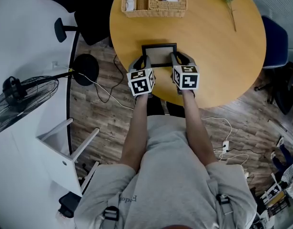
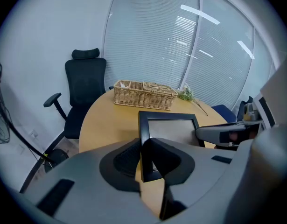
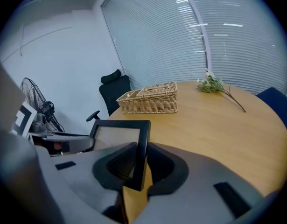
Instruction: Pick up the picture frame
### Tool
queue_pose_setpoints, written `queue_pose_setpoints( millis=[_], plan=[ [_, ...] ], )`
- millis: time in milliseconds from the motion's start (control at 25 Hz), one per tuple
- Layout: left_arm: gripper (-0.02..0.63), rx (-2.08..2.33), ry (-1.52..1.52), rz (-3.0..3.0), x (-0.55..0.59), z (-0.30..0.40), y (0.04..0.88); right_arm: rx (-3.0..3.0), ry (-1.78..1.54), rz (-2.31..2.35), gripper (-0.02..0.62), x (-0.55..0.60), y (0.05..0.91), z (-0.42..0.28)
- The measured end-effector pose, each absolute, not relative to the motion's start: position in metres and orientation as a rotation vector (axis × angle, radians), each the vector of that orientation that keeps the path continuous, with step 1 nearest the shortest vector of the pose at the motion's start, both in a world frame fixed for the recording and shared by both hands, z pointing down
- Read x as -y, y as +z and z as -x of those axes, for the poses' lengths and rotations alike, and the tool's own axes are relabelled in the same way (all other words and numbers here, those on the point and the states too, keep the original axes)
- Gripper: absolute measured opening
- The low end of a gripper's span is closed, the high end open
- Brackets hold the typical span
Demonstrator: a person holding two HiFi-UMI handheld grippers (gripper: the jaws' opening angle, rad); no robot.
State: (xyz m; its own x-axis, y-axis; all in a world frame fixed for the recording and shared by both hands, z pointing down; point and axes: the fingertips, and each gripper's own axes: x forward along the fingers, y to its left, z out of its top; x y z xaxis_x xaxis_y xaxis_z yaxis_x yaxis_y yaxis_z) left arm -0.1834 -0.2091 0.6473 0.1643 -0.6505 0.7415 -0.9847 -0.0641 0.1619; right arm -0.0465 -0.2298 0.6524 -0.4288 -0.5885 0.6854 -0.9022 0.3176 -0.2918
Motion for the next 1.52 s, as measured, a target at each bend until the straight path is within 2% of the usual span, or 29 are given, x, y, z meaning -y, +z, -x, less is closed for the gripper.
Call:
queue_pose_setpoints(
  millis=[720, 1520],
  plan=[
    [0.087, 1.663, 0.532, -1.833, 0.19, 0.176, 0.593, 2.261, 0.764, -1.302, 0.078, 0.221, 0.598, 0.04],
    [0.087, 1.625, 0.453, -2.013, 0.226, 0.146, 0.524, 2.354, 0.635, -1.399, 0.08, 0.244, 0.524, 0.009]
  ],
)
